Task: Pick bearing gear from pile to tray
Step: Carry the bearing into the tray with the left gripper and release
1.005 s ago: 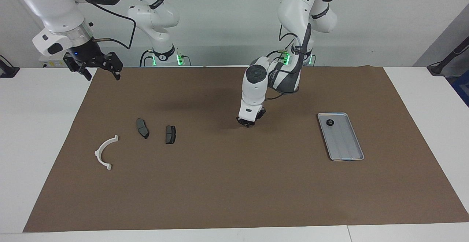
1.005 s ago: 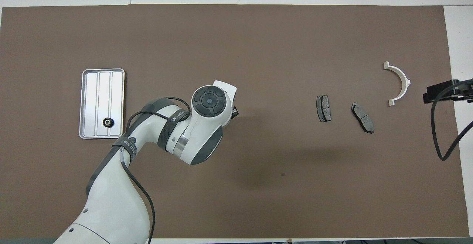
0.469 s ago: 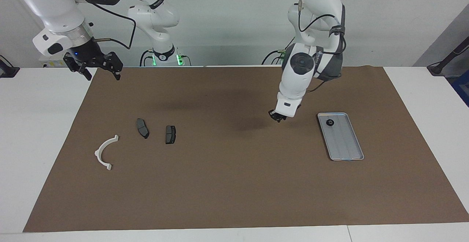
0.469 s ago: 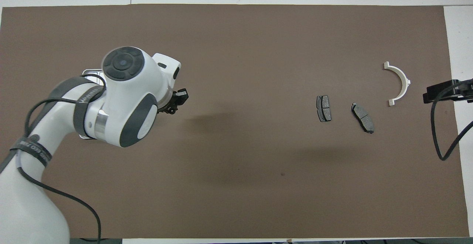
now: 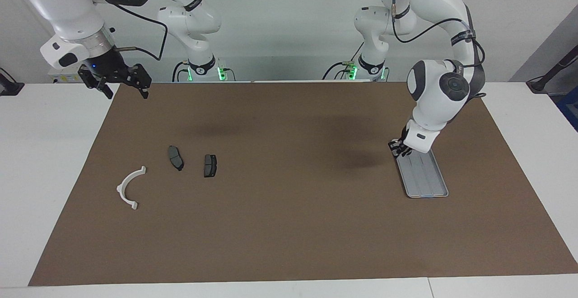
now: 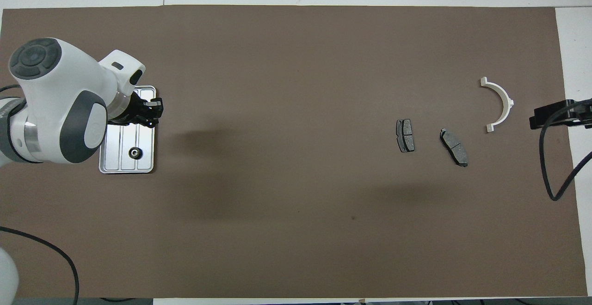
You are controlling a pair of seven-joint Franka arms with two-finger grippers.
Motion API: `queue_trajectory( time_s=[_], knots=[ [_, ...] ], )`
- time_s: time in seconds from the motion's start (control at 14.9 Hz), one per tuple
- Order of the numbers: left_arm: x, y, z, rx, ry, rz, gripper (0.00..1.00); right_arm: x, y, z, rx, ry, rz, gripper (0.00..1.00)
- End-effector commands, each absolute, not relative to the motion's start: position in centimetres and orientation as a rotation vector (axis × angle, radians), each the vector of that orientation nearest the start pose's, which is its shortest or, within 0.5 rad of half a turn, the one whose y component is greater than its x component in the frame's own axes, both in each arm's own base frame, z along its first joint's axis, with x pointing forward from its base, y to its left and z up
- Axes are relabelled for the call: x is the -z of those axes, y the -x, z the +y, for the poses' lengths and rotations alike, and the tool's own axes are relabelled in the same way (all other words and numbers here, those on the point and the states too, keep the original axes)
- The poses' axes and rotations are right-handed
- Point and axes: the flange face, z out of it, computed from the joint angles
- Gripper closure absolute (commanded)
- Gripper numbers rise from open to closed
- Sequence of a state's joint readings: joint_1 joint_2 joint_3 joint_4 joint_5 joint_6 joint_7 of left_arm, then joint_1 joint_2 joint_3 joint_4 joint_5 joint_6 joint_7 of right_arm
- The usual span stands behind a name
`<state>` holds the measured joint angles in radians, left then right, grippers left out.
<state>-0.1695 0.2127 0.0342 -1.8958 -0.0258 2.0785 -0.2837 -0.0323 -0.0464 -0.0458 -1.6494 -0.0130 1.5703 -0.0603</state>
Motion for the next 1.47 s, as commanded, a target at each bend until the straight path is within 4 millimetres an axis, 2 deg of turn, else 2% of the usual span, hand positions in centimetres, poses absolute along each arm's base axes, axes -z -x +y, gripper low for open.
queue_trajectory(
  time_s=[0.0,0.13,0.47,0.74,0.87,1.07,1.41],
  knots=[
    [-37.6,-60.5,-5.9,0.009,3.15,-0.189,0.99,-61.3,-52.9,-4.6,-0.039,3.144,0.004,0.0],
    [-36.7,-61.1,-3.0,0.027,3.152,-0.146,0.99,-61.4,-52.9,-4.6,-0.037,3.144,0.004,0.0],
    [-33.5,-62.5,0.4,0.065,3.138,-0.179,0.98,-61.6,-52.7,-4.4,-0.034,3.144,0.002,0.0],
    [-32.5,-62.5,0.7,0.046,3.136,-0.182,0.98,-61.4,-52.5,-4.1,-0.039,3.142,-0.003,0.0],
    [-31.4,-62.7,1.8,0.037,3.13,-0.204,0.98,-61.5,-52.5,-4.1,-0.034,3.142,-0.003,0.0],
    [-30.6,-62.8,1.9,0.035,3.104,-0.163,0.98,-61.3,-52.4,-4.0,-0.036,3.141,-0.01,0.0],
    [-30.2,-62.9,2.0,0.045,3.104,-0.165,0.96,-61.0,-52.3,-4.2,-0.044,3.141,-0.01,0.0]
  ],
)
